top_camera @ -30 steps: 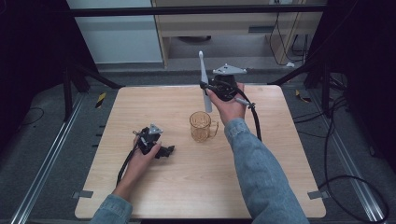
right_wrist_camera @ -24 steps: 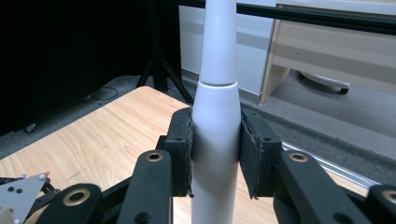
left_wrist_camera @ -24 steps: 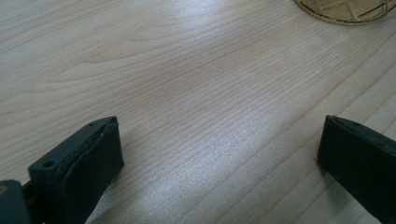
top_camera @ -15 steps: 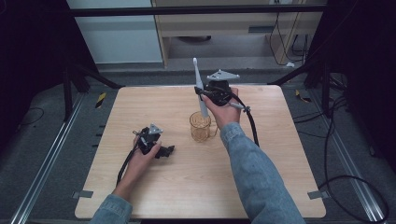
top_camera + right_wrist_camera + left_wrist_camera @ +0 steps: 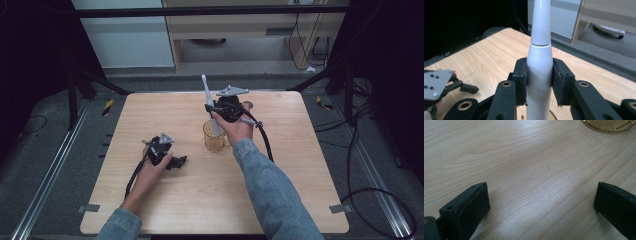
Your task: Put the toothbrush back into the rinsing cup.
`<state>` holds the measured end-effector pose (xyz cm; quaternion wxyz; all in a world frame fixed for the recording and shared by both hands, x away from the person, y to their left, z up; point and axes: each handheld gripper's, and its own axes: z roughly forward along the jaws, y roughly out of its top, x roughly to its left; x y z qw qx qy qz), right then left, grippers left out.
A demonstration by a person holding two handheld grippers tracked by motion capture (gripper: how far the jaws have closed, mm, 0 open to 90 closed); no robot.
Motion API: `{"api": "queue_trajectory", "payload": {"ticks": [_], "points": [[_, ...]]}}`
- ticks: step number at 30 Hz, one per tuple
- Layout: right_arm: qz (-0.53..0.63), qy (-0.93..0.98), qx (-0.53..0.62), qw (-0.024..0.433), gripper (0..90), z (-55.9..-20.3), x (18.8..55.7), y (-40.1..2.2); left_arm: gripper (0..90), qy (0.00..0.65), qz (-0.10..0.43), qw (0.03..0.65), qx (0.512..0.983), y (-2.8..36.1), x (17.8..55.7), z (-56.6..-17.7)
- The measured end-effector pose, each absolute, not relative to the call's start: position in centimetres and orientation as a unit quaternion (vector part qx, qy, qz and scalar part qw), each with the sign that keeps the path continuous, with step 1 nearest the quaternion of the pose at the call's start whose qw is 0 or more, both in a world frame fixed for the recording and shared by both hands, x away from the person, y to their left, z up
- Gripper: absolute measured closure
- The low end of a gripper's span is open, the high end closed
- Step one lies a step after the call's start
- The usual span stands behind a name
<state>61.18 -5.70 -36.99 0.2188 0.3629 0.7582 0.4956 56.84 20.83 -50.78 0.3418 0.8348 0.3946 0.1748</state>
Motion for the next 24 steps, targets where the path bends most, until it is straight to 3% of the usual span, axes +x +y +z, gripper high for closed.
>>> {"api": "queue_trajectory", "payload": {"ticks": [24], "points": [[0.464,0.776,0.376,0.203,67.0,-40.2,60.7,-5.9,0.0,0.394,0.175,0.342,0.835,20.8,56.8,-50.8]]}}
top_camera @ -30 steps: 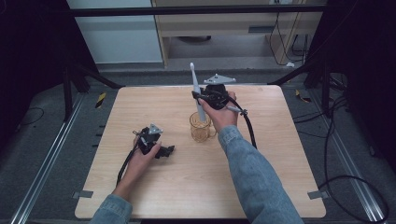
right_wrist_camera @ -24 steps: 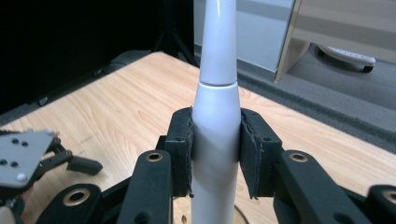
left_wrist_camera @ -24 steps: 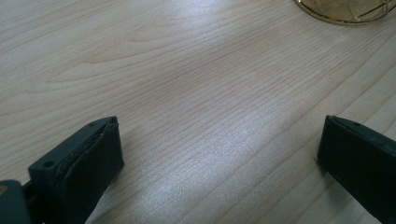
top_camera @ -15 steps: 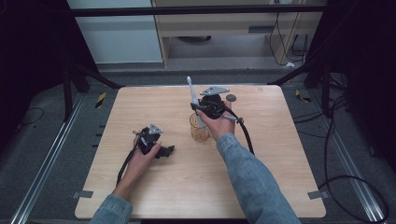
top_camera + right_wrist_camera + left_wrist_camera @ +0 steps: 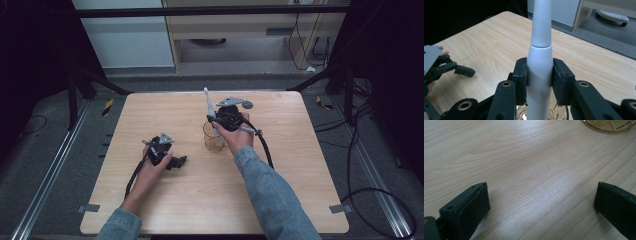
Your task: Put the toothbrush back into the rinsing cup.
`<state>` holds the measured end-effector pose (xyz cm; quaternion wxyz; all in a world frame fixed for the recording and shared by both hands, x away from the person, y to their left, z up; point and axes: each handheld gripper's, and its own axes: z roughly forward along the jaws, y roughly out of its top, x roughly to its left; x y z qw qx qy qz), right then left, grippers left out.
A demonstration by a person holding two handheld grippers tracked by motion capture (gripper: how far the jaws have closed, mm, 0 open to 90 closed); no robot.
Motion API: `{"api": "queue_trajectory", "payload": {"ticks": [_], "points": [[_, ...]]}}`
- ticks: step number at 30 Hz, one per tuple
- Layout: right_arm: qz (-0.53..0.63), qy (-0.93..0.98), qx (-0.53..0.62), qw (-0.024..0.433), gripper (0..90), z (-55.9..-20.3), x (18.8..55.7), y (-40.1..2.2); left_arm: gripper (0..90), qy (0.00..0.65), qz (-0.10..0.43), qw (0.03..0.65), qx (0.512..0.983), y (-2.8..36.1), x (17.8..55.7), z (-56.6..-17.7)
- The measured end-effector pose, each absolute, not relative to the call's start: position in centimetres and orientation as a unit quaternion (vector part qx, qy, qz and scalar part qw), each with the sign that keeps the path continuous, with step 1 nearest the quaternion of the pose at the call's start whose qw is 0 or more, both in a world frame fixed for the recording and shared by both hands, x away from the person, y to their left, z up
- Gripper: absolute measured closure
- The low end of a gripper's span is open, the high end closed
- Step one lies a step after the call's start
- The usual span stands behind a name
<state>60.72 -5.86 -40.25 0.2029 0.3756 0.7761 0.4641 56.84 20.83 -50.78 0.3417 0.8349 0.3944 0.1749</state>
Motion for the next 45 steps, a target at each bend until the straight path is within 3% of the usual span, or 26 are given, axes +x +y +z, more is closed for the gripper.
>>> {"api": "queue_trajectory", "payload": {"ticks": [45], "points": [[0.424,0.801,0.380,0.185,66.5,-41.1,61.5,-4.8,0.0,0.394,0.175,0.342,0.835,20.8,56.8,-50.8]]}}
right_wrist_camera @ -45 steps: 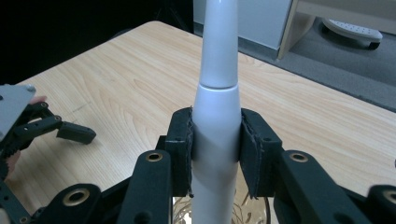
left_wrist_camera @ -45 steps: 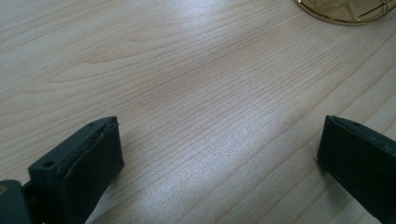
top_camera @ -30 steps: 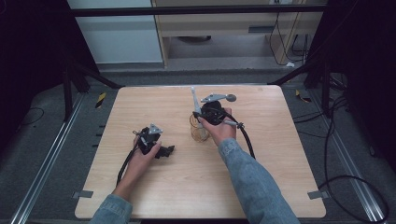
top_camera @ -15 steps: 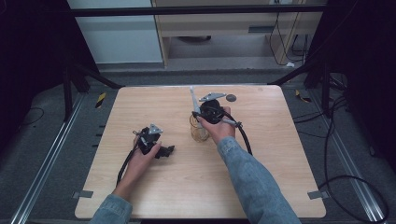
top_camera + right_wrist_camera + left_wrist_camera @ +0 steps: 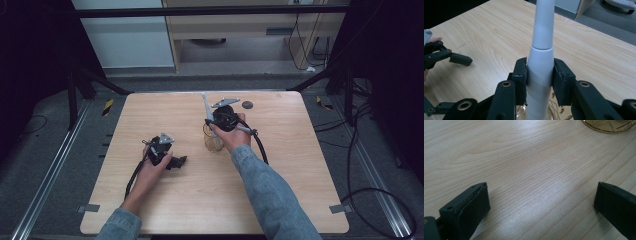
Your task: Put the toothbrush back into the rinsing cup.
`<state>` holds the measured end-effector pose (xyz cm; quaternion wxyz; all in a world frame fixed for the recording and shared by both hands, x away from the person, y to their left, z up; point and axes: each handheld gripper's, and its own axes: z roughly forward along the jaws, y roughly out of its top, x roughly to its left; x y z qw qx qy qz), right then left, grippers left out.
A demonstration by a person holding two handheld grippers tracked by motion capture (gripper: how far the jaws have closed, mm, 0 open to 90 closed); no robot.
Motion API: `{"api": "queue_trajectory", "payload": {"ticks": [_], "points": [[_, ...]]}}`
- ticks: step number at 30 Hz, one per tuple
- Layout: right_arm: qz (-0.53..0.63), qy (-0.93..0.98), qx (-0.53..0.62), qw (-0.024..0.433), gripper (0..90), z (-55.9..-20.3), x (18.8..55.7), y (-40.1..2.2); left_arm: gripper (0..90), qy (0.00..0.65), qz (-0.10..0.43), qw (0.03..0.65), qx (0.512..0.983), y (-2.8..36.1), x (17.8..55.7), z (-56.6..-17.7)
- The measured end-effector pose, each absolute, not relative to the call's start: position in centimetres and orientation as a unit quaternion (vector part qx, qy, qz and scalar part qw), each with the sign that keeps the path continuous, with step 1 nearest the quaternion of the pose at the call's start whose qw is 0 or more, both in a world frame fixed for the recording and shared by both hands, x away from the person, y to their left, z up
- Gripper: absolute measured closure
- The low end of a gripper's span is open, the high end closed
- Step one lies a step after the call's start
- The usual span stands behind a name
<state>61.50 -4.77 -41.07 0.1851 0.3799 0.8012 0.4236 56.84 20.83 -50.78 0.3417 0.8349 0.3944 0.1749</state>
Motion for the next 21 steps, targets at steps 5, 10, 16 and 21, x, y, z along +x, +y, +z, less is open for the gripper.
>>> {"api": "queue_trajectory", "payload": {"ticks": [5,10,16,21], "points": [[0.424,0.801,0.380,0.185,66.4,-41.07,61.59,-4.87,0.0,0.394,0.175,0.341,0.835,20.83,56.84,-50.78],[0.422,0.801,0.382,0.184,66.3,-41.05,61.66,-4.89,0.0,0.394,0.175,0.342,0.835,20.83,56.84,-50.78],[0.422,0.802,0.383,0.182,65.4,-41.06,61.70,-4.83,0.0,0.394,0.175,0.342,0.835,20.83,56.84,-50.78],[0.421,0.803,0.381,0.182,65.5,-40.99,61.72,-4.67,0.0,0.394,0.175,0.342,0.835,20.83,56.84,-50.78]]}}
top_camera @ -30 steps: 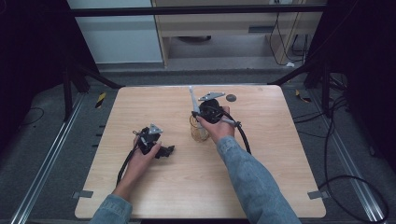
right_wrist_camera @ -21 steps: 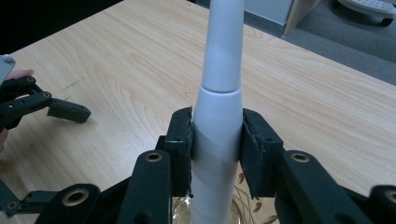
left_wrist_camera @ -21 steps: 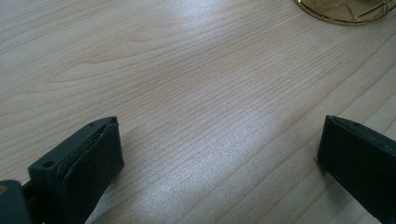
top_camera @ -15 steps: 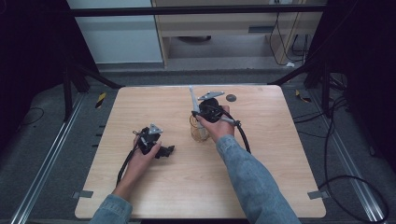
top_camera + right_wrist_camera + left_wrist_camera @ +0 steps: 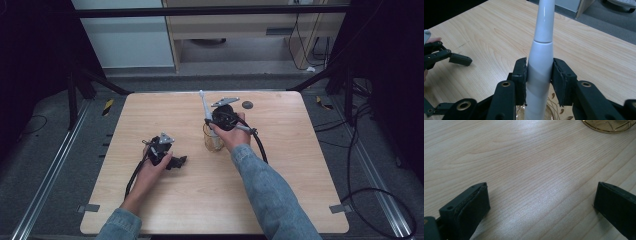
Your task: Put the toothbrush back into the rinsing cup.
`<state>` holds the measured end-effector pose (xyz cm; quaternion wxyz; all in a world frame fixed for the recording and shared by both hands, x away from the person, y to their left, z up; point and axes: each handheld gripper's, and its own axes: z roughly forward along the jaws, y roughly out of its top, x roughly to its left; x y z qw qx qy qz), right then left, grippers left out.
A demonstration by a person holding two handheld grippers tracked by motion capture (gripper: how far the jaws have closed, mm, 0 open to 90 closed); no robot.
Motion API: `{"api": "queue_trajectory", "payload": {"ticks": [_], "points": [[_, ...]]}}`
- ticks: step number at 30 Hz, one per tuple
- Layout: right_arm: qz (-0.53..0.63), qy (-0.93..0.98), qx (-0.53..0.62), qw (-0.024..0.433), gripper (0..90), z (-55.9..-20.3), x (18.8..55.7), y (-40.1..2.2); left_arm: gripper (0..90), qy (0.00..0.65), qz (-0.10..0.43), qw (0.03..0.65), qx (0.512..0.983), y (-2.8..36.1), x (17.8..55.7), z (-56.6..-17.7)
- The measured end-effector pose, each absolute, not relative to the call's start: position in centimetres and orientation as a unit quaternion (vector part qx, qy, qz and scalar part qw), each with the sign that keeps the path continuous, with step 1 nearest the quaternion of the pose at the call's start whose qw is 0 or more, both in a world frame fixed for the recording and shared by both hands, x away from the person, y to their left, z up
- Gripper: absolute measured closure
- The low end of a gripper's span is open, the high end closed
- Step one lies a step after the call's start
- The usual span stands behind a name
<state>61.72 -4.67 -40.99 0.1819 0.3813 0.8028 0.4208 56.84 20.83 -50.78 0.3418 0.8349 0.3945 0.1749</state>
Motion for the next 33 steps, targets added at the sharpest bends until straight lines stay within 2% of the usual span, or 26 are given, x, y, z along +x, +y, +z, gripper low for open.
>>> {"api": "queue_trajectory", "payload": {"ticks": [33], "points": [[0.415,0.808,0.371,0.193,63.4,-38.8,60.4,-6.3,0.0,0.394,0.175,0.342,0.835,20.8,56.8,-50.8]]}}
